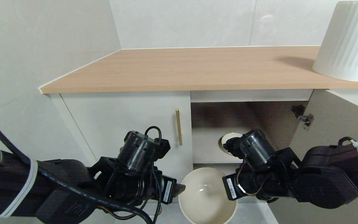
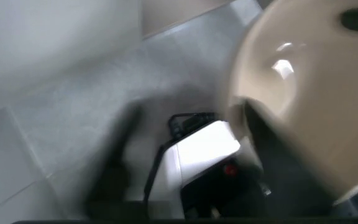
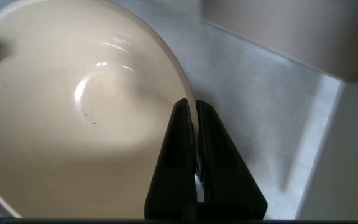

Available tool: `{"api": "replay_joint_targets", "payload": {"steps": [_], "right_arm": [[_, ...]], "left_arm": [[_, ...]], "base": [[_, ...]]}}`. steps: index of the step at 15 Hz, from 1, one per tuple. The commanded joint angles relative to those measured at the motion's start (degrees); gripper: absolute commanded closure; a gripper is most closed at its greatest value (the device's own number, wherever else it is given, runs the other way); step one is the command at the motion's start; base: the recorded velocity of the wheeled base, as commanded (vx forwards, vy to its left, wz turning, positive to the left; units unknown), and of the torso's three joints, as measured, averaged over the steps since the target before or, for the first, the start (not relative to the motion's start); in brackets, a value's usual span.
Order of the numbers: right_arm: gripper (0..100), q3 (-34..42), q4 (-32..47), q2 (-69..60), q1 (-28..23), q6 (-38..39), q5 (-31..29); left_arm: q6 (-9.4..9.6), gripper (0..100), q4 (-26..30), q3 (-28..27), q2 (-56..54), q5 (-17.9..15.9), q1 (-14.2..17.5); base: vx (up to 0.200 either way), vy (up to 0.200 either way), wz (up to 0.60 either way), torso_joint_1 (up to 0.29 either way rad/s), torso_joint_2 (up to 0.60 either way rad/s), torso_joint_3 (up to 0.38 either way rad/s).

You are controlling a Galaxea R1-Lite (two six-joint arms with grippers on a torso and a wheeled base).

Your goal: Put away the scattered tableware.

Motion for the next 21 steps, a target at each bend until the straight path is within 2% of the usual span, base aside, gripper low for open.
{"api": "replay_joint_targets", "payload": {"steps": [1,3,6,7,10,11,17,21], "right_arm": [[100,-0.07,-0.34,0.24,0.18,0.01,0.47],[100,-0.33,-0.52,1.56,-0.17,0.10,-0.59],[100,-0.59,-5.00,6.13,-2.98,0.28,-7.00],[100,-0.33,-13.44,10.17,-5.27,0.28,-11.48],[100,-0.24,-27.76,15.09,-9.75,0.45,-13.33],[100,-0.42,-29.35,15.36,-10.63,0.89,-13.68],[100,-6.31,-29.79,17.03,-16.87,6.69,-13.59],[100,-8.50,-29.61,19.22,-20.03,6.78,-13.42]], "left_arm": [[-0.10,0,-0.41,-0.08,0.06,-0.36,-0.16],[-0.10,0,-0.41,-0.08,-0.20,-0.36,-0.16],[-0.10,0,-0.41,-0.08,0.06,-0.36,-0.16],[-0.10,0,-0.41,-0.08,0.06,-0.36,-0.16],[-0.10,0,-0.32,-0.16,-0.20,-0.36,-0.16],[-0.10,0,-0.32,-0.08,-0.20,-0.36,-0.16],[-0.10,0,-0.32,-0.08,-0.20,-0.36,-0.16],[-0.10,0,-0.41,-0.08,-0.29,-0.36,-0.16]], "base": [[0.000,0.000,0.00,0.000,0.00,0.000],[0.000,0.000,0.00,0.000,0.00,0.000],[0.000,0.000,0.00,0.000,0.00,0.000],[0.000,0.000,0.00,0.000,0.00,0.000],[0.000,0.000,0.00,0.000,0.00,0.000],[0.000,0.000,0.00,0.000,0.00,0.000],[0.000,0.000,0.00,0.000,0.00,0.000],[0.000,0.000,0.00,0.000,0.00,0.000]]}}
